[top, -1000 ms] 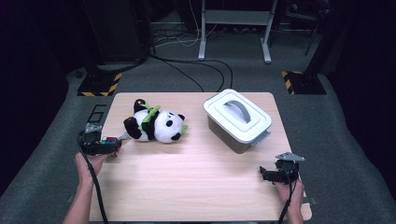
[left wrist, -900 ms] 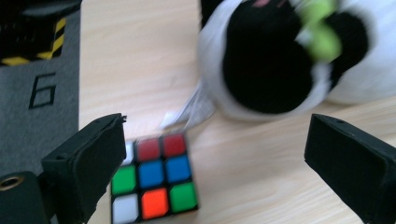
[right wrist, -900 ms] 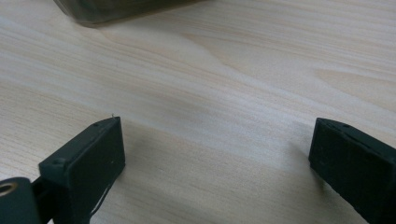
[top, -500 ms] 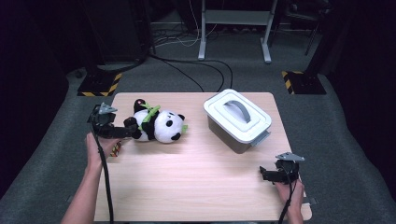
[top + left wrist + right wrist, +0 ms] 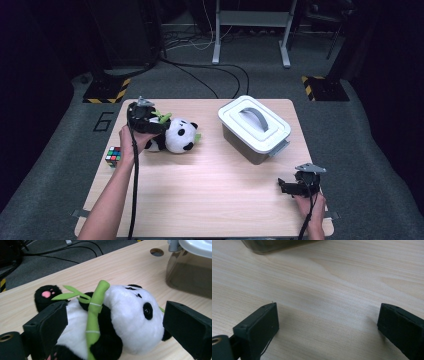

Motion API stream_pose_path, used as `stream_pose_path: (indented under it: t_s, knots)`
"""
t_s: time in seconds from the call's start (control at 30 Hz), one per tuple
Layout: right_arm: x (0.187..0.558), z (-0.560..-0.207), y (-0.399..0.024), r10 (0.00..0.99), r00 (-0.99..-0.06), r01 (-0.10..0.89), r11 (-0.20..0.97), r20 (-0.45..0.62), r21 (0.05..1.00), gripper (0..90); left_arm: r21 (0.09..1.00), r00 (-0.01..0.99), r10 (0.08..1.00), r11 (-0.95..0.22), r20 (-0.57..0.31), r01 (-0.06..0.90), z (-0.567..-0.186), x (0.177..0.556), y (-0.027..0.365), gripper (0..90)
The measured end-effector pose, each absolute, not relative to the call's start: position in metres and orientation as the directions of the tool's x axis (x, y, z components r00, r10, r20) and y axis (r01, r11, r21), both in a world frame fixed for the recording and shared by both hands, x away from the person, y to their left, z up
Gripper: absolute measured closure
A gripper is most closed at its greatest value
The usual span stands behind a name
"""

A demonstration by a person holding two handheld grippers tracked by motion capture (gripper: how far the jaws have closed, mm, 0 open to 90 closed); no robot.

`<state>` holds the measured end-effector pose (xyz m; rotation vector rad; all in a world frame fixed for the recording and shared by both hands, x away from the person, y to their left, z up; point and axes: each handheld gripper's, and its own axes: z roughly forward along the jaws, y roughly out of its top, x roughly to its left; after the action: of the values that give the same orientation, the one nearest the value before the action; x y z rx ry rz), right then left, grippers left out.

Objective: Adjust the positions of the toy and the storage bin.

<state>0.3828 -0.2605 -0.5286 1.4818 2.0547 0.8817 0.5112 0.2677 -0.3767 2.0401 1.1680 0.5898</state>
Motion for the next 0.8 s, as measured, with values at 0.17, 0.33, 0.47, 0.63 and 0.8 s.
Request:
stream_pose_path:
  t_s: [0.17,0.33,0.47,0.63,0.8]
  knots:
    - [0.383,-0.529,-0.261,0.948,-0.318,0.656,0.216,0.005,0.723,2.8,0.73,0.482,0.875,-0.361,0.05,0.581,-0.39,0.53,0.263,15.9]
    - [0.383,-0.529,-0.26,0.948,-0.317,0.657,0.216,0.005,0.723,2.8,0.698,0.456,0.889,-0.355,0.046,0.622,-0.402,0.542,0.264,29.2]
    - [0.383,-0.529,-0.261,0.948,-0.318,0.657,0.216,0.005,0.722,2.8,0.652,0.434,0.9,-0.357,0.048,0.669,-0.415,0.549,0.265,41.9]
    - [0.383,-0.529,-0.261,0.948,-0.318,0.657,0.216,0.005,0.723,2.9,0.637,0.408,0.912,-0.345,0.053,0.689,-0.424,0.552,0.265,50.7]
    - [0.383,-0.529,-0.26,0.948,-0.318,0.657,0.216,0.005,0.722,2.9,0.623,0.404,0.913,-0.351,0.062,0.698,-0.428,0.553,0.267,65.6]
